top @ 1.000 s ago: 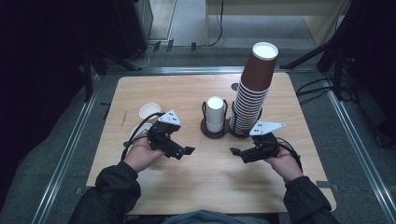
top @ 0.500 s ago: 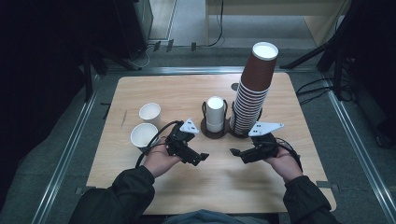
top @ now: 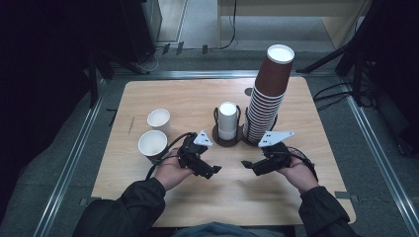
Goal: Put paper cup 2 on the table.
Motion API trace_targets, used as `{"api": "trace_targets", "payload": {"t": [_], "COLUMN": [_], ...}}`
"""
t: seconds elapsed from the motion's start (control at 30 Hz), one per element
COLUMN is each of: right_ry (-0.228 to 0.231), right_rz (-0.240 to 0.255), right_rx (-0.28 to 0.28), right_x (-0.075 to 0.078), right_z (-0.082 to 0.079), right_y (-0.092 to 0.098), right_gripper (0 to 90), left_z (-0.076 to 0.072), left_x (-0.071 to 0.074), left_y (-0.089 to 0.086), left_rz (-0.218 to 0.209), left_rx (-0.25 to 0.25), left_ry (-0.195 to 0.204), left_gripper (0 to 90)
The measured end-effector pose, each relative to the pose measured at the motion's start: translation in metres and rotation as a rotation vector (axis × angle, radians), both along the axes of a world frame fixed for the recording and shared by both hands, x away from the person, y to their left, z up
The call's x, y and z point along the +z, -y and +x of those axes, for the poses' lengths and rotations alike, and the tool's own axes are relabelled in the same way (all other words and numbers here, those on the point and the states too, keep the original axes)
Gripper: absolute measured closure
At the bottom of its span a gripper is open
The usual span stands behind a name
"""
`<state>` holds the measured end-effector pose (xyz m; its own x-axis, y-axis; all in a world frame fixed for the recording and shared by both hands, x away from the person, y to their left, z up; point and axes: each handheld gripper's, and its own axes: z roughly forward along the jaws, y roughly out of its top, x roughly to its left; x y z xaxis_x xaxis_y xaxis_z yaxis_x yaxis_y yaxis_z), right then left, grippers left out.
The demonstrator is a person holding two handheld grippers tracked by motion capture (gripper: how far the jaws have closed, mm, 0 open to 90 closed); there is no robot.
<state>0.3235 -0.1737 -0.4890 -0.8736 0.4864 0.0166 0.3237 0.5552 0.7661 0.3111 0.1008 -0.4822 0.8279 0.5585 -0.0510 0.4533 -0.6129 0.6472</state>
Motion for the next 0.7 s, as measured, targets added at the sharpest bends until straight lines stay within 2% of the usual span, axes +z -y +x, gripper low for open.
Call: {"api": "trace_targets", "payload": {"t": [0.27,0.37,0.7], "right_ry": [-0.003,-0.008,-0.009], "right_rz": [-0.004,-0.007,-0.015], "right_rx": [0.021,0.023,0.028], "right_x": [-0.0002,-0.0004,-0.0007], "right_z": [-0.0004,-0.0007,-0.0006], "right_y": [-0.0004,-0.0014,-0.0018], "right_gripper": [15.0,15.0,15.0], "left_z": [0.0011,0.0010,0.0017], "left_x": [0.0009,0.0006,-0.0002], "left_y": [-0.0056,-0.0059,-0.0070], "left_rz": [-0.016,-0.006,-0.011], "left_rx": [0.008,0.005,0.002], "left_ry": [-0.011,-0.011,-0.013], "left_gripper": [0.0,0.0,0.0]}}
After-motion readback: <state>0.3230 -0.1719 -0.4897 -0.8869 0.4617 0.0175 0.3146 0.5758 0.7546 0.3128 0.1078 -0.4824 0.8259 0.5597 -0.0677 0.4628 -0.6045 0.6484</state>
